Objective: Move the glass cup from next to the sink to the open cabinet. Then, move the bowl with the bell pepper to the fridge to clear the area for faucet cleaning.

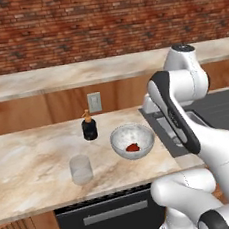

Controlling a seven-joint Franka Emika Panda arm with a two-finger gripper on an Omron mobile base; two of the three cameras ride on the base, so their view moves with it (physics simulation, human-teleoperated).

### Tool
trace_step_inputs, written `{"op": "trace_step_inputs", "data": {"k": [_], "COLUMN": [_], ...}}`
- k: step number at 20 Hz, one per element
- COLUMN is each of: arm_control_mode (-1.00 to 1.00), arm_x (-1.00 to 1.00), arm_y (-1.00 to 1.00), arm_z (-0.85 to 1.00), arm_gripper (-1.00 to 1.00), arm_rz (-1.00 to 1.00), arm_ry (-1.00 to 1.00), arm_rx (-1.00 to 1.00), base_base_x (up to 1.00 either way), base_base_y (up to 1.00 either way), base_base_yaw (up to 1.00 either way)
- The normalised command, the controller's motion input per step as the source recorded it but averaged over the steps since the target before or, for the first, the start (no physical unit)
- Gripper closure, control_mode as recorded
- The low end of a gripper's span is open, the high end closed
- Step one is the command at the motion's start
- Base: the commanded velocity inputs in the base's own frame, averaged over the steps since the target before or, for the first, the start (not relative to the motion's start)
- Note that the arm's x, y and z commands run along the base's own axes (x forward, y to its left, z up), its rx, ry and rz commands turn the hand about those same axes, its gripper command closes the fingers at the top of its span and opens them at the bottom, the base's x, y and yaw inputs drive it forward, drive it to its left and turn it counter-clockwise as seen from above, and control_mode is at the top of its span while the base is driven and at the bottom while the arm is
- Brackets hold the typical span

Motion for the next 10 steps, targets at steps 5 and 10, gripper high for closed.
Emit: {"op": "trace_step_inputs", "data": {"k": [5,10], "arm_control_mode": [-1.0,-1.0], "arm_x": [0.64,0.32], "arm_y": [0.0,-0.03], "arm_z": [-0.6,-0.78], "arm_gripper": [-1.0,-1.0], "arm_rz": [0.0,0.0], "arm_ry": [0.09,0.1], "arm_rx": [0.05,0.08], "base_base_x": [0.0,0.0], "base_base_y": [0.0,0.0], "base_base_yaw": [0.0,0.0]}}
